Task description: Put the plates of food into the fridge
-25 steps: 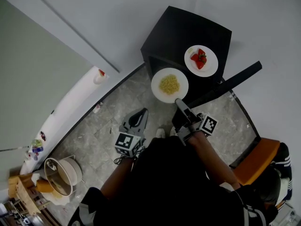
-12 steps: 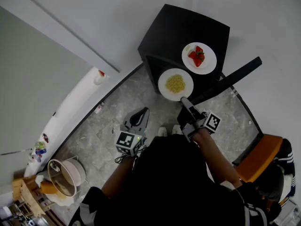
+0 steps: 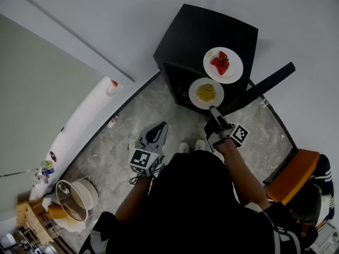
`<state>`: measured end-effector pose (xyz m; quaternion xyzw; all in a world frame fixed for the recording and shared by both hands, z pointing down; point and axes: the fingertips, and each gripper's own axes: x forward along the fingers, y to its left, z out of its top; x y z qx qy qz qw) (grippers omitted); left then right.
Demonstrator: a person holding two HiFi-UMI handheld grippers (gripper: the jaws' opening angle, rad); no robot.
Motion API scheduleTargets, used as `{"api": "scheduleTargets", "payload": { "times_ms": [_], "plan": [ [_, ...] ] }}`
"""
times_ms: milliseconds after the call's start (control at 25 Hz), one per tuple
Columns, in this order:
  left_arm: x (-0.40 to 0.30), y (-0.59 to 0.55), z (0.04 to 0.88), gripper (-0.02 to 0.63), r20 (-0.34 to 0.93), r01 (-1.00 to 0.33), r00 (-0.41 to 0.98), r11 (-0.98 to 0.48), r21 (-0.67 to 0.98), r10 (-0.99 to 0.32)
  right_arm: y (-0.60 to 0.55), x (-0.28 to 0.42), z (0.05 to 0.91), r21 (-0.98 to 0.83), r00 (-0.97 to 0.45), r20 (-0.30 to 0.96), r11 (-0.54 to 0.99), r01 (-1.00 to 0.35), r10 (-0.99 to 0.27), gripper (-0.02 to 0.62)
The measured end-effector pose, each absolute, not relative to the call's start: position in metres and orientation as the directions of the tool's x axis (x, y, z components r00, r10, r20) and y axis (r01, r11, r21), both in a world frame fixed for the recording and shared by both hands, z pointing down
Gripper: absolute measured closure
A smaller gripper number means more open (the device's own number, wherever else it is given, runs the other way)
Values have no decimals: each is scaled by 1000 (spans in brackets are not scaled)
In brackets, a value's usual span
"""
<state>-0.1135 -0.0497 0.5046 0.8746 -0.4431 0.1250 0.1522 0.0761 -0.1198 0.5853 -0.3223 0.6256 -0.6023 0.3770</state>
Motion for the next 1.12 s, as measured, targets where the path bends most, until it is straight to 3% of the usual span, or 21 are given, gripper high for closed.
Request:
{"api": "scheduleTargets", "payload": {
  "times_ms": [440, 1120],
  "plan": [
    [-118, -41, 510, 575, 366, -815, 572, -557, 157, -734, -136, 94, 624, -999, -393, -4, -9, 32, -919, 555],
    [-116, -30, 513, 575, 388, -820, 566, -547, 169, -728, -153, 105, 653, -987, -221, 66, -96, 131, -973, 563]
  ]
}}
